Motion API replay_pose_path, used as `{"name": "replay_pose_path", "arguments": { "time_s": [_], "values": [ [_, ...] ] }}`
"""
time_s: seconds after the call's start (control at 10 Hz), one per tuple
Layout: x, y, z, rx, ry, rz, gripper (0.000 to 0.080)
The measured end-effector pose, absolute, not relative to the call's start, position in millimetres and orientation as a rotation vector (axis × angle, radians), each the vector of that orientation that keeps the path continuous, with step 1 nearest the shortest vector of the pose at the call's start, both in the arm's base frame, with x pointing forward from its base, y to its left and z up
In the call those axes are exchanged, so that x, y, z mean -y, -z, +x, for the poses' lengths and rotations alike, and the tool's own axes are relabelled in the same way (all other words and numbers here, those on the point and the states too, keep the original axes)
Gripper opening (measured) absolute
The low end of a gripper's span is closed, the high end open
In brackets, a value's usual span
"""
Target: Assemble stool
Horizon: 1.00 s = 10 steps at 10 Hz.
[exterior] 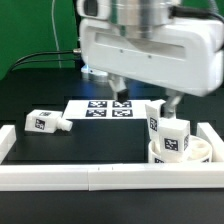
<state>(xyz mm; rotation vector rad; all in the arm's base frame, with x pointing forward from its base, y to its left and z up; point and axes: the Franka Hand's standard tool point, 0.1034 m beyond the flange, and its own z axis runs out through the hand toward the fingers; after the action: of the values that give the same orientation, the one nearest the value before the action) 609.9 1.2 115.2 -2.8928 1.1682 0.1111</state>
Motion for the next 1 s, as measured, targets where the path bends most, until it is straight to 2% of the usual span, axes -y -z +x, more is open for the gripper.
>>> {"name": "replay_pose_path", "arguments": {
  "time_s": [0.1,0.4,0.6,0.8,0.9,1.0],
  "values": [
    [16,-113.8,598,-1.199,-0.101,-2.852,0.0648],
    [14,-111.3,597,-1.287,-0.111,-2.819,0.0648],
    [23,-108.4,592,-1.531,-0.120,-2.679,0.0648],
    [52,-102.6,570,-1.755,-0.138,-2.529,0.0648],
    [54,-96.7,556,-1.909,-0.154,-2.429,0.0648],
    [48,-98.2,557,-1.999,-0.157,-2.357,0.0648]
  ]
}}
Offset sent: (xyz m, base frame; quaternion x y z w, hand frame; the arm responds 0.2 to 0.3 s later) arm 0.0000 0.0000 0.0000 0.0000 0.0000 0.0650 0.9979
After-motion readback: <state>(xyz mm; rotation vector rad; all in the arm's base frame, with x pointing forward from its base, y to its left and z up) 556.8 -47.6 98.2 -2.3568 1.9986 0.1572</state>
